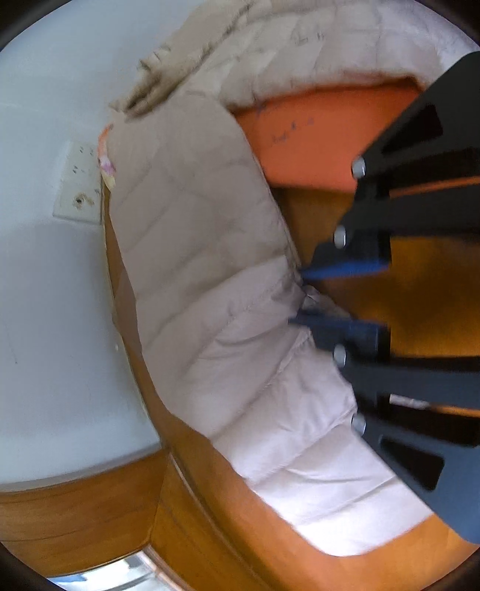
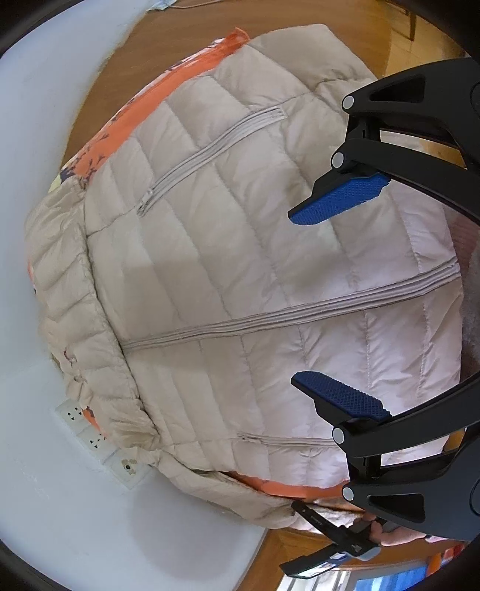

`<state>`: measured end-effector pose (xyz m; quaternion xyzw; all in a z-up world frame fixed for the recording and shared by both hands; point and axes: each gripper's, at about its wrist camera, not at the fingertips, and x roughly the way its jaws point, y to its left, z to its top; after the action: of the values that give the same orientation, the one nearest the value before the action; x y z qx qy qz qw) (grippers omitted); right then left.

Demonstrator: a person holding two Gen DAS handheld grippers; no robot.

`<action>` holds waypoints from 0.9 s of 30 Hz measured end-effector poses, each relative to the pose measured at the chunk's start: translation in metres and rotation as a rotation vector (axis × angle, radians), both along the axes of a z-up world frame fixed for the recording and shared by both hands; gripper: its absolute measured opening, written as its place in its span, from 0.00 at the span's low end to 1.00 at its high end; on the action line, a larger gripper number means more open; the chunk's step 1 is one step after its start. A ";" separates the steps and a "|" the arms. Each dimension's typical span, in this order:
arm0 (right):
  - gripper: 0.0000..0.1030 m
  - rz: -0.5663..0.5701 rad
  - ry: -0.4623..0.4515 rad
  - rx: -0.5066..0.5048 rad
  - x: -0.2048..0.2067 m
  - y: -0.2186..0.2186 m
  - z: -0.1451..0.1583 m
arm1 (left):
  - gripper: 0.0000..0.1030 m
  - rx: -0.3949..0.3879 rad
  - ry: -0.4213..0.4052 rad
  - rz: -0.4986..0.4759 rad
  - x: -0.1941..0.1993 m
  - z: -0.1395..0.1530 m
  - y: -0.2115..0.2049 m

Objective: Fold large clothes
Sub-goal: 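Lift the sleeve with the left gripper and fold it across the jacket front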

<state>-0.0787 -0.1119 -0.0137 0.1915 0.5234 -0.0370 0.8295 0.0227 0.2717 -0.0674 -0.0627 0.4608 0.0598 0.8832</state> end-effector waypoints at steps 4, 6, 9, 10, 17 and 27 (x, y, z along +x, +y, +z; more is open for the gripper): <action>0.79 -0.003 -0.001 -0.013 -0.003 -0.003 0.001 | 0.05 -0.004 -0.047 -0.036 -0.001 0.015 -0.004; 0.79 -0.002 -0.005 -0.023 -0.003 -0.004 0.001 | 0.05 0.005 -0.096 -0.053 -0.005 0.030 -0.006; 0.79 0.002 0.002 -0.029 -0.001 -0.003 -0.001 | 0.05 0.001 -0.153 -0.061 -0.010 0.049 -0.006; 0.79 0.004 0.005 -0.027 0.000 -0.003 -0.001 | 0.05 -0.005 -0.164 -0.063 -0.011 0.054 -0.007; 0.79 0.045 0.002 -0.056 0.007 0.005 0.003 | 0.04 -0.028 -0.250 -0.104 -0.018 0.092 -0.015; 0.79 0.057 -0.008 -0.067 0.017 0.011 0.009 | 0.04 -0.050 -0.378 -0.192 -0.017 0.140 -0.039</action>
<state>-0.0615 -0.1011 -0.0048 0.1490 0.5236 -0.0303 0.8383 0.0059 0.2326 0.0729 -0.0506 0.2921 -0.0492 0.9538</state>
